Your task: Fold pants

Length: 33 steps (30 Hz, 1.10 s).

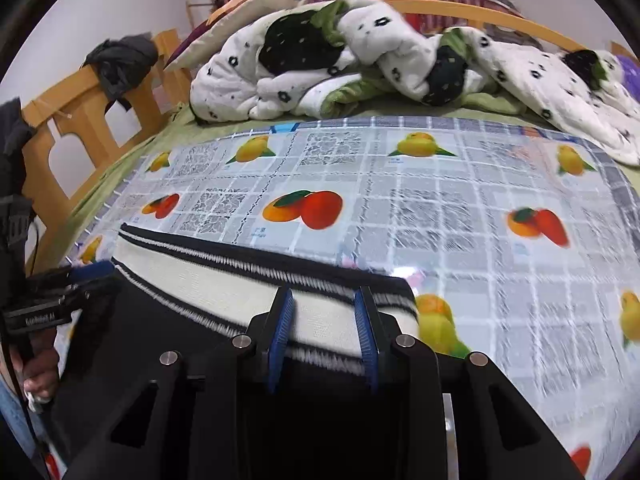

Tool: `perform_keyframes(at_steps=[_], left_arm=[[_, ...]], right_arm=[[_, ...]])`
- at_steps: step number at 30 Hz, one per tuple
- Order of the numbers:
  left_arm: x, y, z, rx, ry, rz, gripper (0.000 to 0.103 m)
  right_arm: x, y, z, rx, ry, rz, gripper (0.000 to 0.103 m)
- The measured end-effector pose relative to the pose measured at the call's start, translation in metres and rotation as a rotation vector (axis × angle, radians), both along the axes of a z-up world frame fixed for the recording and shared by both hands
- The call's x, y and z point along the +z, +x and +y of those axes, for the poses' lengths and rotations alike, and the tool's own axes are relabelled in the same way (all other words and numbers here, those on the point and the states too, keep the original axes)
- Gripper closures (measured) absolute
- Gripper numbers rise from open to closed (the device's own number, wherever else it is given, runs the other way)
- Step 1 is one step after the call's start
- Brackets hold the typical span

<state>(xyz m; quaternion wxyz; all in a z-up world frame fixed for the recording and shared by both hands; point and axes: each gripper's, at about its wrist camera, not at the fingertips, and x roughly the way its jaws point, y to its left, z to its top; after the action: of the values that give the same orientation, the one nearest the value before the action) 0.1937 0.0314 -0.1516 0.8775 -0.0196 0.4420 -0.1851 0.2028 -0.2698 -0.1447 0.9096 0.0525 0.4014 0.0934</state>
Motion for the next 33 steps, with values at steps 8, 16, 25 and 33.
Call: perform_keyframes(at_steps=[8, 16, 25, 33], left_arm=[[-0.008, -0.11, -0.007, -0.068, 0.069, -0.002, 0.05], [-0.009, -0.179, 0.017, -0.033, 0.039, -0.046, 0.05], [-0.018, -0.21, 0.032, 0.021, 0.276, -0.053, 0.051], [-0.021, -0.196, 0.008, 0.01, 0.375, -0.138, 0.092]], right_arm=[[0.001, -0.097, -0.002, 0.018, -0.051, 0.024, 0.07], [-0.007, -0.162, 0.007, 0.004, -0.058, 0.057, 0.07], [-0.009, -0.177, 0.009, 0.024, -0.033, 0.079, 0.07], [-0.013, -0.177, 0.015, 0.032, -0.077, 0.073, 0.07]])
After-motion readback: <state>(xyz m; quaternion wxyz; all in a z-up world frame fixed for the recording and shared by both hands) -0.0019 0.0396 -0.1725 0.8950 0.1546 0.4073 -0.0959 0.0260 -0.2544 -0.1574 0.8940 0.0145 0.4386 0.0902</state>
